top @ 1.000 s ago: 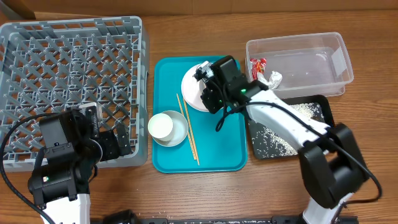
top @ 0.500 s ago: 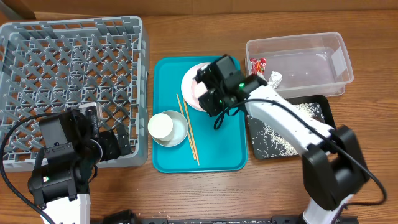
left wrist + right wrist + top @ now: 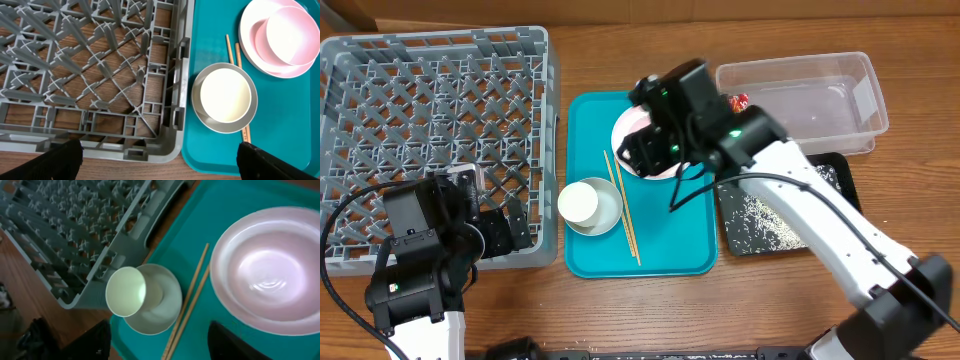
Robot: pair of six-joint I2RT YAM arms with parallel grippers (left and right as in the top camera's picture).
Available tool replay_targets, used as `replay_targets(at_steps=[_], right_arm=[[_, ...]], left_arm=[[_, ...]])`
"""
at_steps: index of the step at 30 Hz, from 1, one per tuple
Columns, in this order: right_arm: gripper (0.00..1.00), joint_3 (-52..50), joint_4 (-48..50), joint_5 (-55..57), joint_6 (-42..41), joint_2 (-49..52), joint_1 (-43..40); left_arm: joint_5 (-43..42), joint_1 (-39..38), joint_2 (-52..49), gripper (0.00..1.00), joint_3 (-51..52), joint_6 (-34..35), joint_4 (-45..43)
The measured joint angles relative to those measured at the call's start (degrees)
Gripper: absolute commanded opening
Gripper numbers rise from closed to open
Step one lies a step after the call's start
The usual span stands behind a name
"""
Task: Sort waste into correct bins and load items into the dishwasher
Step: 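Grasp the white paper cup with the right gripper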
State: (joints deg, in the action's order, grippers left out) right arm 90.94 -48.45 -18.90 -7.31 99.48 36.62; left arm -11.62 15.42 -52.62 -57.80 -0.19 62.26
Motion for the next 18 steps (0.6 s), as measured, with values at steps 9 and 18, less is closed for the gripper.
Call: replay_targets(at_steps=[9, 18], right_arm=[[0.62, -0.63, 1.29, 1.49, -6.32, 9.16, 5.53], [0.49, -0.63, 3.87, 1.84, -8.81, 14.95, 8.96]], left_arm=[[-0.42, 0.00, 0.00, 1.00, 0.00, 0.00, -0.07], [-0.44, 0.02, 0.00, 1.00, 0.00, -0.02, -0.09]])
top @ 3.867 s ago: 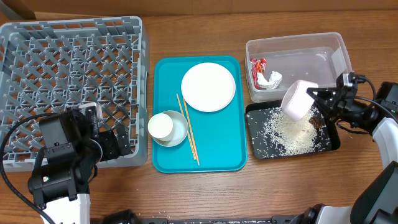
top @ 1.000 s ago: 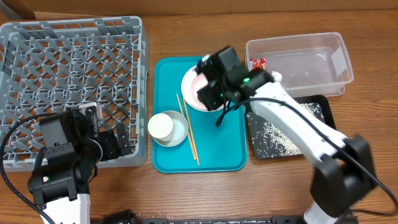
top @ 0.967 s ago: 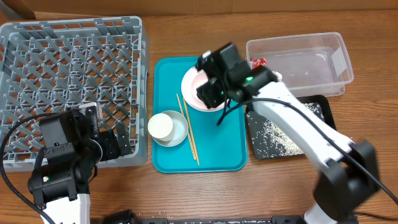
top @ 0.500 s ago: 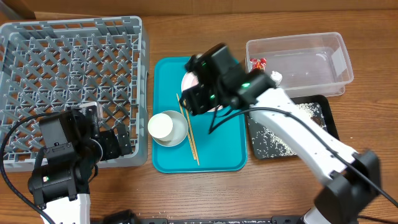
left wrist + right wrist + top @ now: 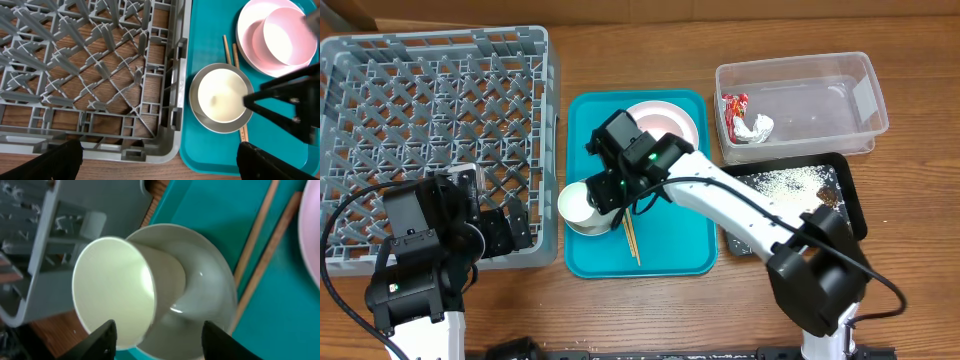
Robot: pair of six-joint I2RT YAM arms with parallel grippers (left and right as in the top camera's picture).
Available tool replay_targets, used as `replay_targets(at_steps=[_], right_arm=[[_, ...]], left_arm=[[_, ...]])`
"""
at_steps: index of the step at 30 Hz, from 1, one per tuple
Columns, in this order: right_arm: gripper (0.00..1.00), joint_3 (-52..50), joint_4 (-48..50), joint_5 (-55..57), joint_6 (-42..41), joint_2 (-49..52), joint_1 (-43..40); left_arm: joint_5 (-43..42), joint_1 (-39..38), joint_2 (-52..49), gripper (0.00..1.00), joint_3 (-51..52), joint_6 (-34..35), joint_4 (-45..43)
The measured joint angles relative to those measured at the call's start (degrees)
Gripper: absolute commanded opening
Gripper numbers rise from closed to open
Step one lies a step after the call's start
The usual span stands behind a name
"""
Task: Sort waste into correct bins and load items into the dishwasher
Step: 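Grasp the white paper cup with the right gripper, then lift the cup and hand it to the left gripper above the tray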
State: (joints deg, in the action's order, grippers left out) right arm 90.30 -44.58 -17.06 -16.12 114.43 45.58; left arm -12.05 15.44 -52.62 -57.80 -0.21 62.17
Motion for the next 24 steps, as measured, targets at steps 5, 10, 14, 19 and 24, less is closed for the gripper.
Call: replay_targets(at_steps=[5, 10, 14, 19, 24], right_arm=[[0.28, -0.02, 0.44, 0.15, -1.88, 3.06, 0.87], [0.06, -0.07, 0.09, 0.59, -2.08, 3.39, 0.92], [0.04, -0.02, -2.71, 0.57, -2.21, 3.39, 0.46], [0.04, 1.20, -7.69, 0.55, -2.21, 2.64, -3.28], [0.04, 2.34, -9.53, 0.59, -2.10, -5.05, -11.72]], left_arm=[[0.00, -0.02, 0.00, 1.00, 0.00, 0.00, 0.00], [0.00, -0.02, 0.00, 1.00, 0.00, 0.02, 0.00], [0.00, -0.02, 0.00, 1.00, 0.00, 0.02, 0.00], [-2.36, -0.02, 0.00, 1.00, 0.00, -0.02, -0.26], [-8.09, -0.02, -0.39, 1.00, 0.00, -0.02, -3.48]])
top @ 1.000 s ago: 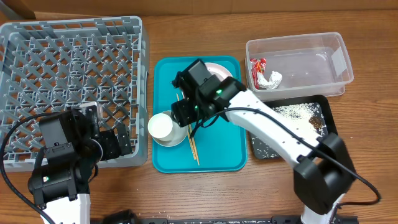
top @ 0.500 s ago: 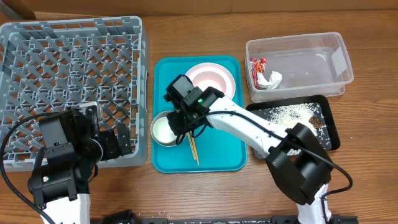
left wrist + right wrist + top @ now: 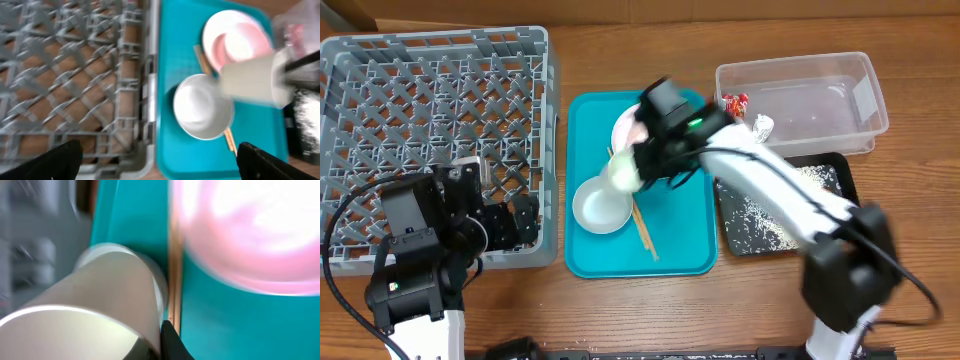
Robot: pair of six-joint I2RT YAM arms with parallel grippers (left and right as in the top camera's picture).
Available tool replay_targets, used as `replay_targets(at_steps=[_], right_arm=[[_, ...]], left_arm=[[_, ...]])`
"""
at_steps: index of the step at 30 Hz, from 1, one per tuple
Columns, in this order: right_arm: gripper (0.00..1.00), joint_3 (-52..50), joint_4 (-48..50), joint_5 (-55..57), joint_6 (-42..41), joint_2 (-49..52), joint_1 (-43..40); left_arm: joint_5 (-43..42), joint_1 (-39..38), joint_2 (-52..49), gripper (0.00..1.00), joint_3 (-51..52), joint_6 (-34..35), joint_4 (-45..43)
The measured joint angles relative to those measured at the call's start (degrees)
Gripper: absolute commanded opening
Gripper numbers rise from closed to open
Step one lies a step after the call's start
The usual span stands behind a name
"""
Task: Sort waste into correct bins and load items into the dishwasher
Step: 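Lift the cup and hand it to the left gripper above the tray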
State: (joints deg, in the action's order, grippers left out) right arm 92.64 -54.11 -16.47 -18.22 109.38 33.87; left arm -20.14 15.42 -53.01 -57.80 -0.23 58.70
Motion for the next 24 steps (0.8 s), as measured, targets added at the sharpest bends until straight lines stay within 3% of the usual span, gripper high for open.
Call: replay_targets(at_steps=[7, 14, 19, 24], right_arm=[[0.04, 2.62, -5.97, -3.96, 0.07, -13.64, -16.31], [0.04, 1.84, -11.47, -19.67, 3.85, -13.51, -25.05], [0.04, 1.38, -12.83, -34.73, 8.85, -13.29, -25.90], [0.04, 1.36, -12.46, -45.88, 10.88, -13.29, -25.88]], left_arm=[[-4.26, -6.16, -7.17, 1.00, -0.02, 0.76, -4.04], [-8.13, -16.02, -16.65, 1.00, -4.42, 2.14, -6.34], [-31.58, -18.40, -24.39, 1.00, -12.44, -1.25, -14.10], [-46.93, -18.45, -26.75, 1.00, -13.07, -2.05, -22.16]])
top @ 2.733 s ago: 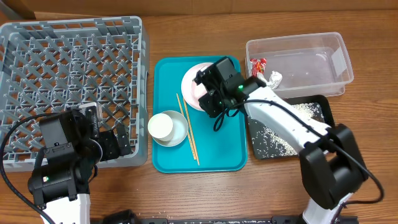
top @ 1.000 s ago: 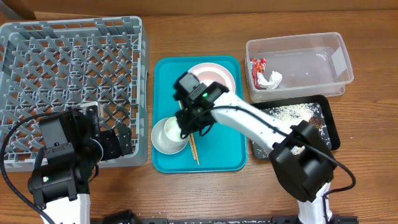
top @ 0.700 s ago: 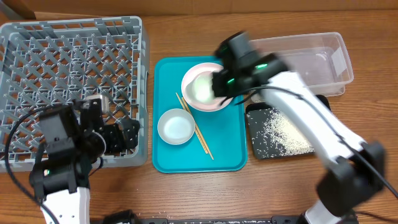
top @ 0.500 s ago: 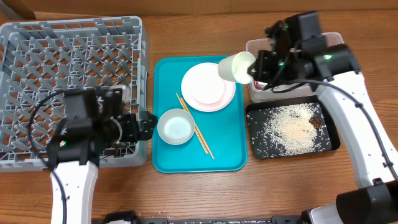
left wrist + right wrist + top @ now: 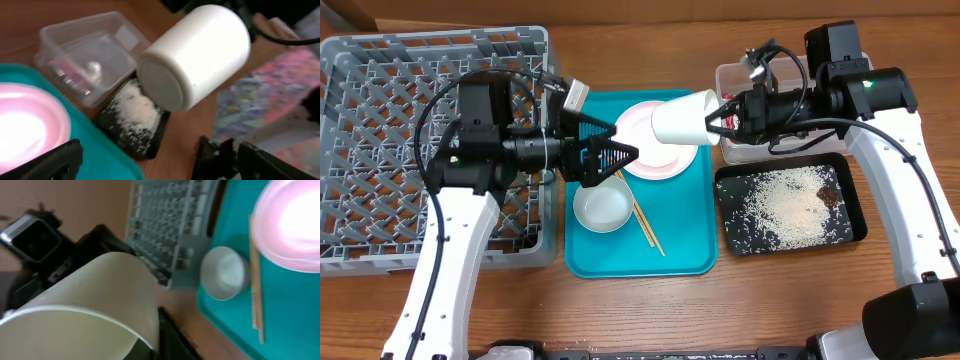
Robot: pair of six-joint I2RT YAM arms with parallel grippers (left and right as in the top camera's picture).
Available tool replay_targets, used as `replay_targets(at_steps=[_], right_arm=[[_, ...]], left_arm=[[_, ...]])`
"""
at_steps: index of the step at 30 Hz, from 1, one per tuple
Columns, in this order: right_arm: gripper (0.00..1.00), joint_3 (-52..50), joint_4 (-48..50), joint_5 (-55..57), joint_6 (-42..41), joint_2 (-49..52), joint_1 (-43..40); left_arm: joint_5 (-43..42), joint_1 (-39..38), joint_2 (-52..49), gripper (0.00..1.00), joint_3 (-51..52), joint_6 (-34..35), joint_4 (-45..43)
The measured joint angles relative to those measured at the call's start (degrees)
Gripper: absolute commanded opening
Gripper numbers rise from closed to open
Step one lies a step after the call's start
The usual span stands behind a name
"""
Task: Sort waste into correct bins and load items into the dishwasher
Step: 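Lift the cup and hand it to the left gripper above the tray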
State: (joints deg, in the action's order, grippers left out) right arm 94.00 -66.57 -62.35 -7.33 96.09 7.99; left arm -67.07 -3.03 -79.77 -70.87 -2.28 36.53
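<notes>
My right gripper [image 5: 720, 118] is shut on a white paper cup [image 5: 680, 118], held on its side in the air. The cup is above the right edge of the pink plate [image 5: 655, 150] and next to the clear bin [image 5: 810, 100]. It fills the lower left of the right wrist view [image 5: 90, 305] and shows bottom-first in the left wrist view [image 5: 195, 55]. My left gripper [image 5: 612, 160] is open over the left half of the teal tray [image 5: 685, 245], pointing at the cup. A grey bowl [image 5: 602, 208] and chopsticks [image 5: 645, 225] lie on the tray.
The grey dish rack [image 5: 430, 110] stands at the left. The clear bin holds a red wrapper [image 5: 733, 103]. A black tray [image 5: 788, 205] with scattered rice sits in front of the bin.
The right gripper has carried the cup from over the tray's middle up and right, next to the clear bin. The left arm has moved from the rack's front corner to over the tray.
The cup first stood in the grey bowl, with my right gripper open above the pink plate. Then the open fingers were at the cup. Later they were shut on it, lifted clear of the bowl. Now it hangs by the clear bin, and the left gripper is over the tray.
</notes>
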Motion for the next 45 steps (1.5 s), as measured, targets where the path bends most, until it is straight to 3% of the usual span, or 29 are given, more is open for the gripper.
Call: replay_targets(at_steps=[8, 15, 24, 27, 31, 34, 43, 44, 45], right_arm=[[0.04, 0.00, 1.07, -10.10, 0.83, 0.00, 0.13], [0.04, 0.00, 1.44, -14.49, 1.01, 0.00, 1.79], [0.04, 0.00, 2.12, -15.41, 0.94, 0.00, 4.02], [0.04, 0.00, 2.32, -15.39, 0.96, 0.02, 4.37], [0.04, 0.00, 2.56, -15.32, 0.96, 0.02, 4.46], [0.04, 0.00, 2.67, -14.84, 0.94, 0.07, 4.44], [0.05, -0.04, 2.73, -14.29, 1.40, 0.13, 4.44], [0.06, -0.04, 2.71, -14.32, 1.42, 0.13, 4.44], [0.13, -0.04, 2.73, -14.29, 1.40, 0.13, 4.44]], left_arm=[[-10.54, -3.06, -1.31, 1.00, -0.02, 0.85, -11.32], [-7.85, -7.76, -1.31, 1.00, -0.11, 4.96, -18.64], [-6.62, -8.26, -1.31, 1.00, -0.11, 13.79, -31.61], [-6.88, -8.26, -1.31, 0.98, -0.11, 15.89, -32.30], [-7.41, -8.26, -1.31, 0.87, -0.11, 17.49, -32.30], [-8.22, -8.37, -1.31, 0.70, -0.11, 18.38, -32.35], [-8.61, -8.52, -1.31, 0.48, -0.13, 19.32, -32.26], [-8.59, -8.52, -1.31, 0.46, -0.13, 19.32, -32.22], [-8.59, -8.52, -1.31, 0.45, -0.13, 19.32, -32.15]])
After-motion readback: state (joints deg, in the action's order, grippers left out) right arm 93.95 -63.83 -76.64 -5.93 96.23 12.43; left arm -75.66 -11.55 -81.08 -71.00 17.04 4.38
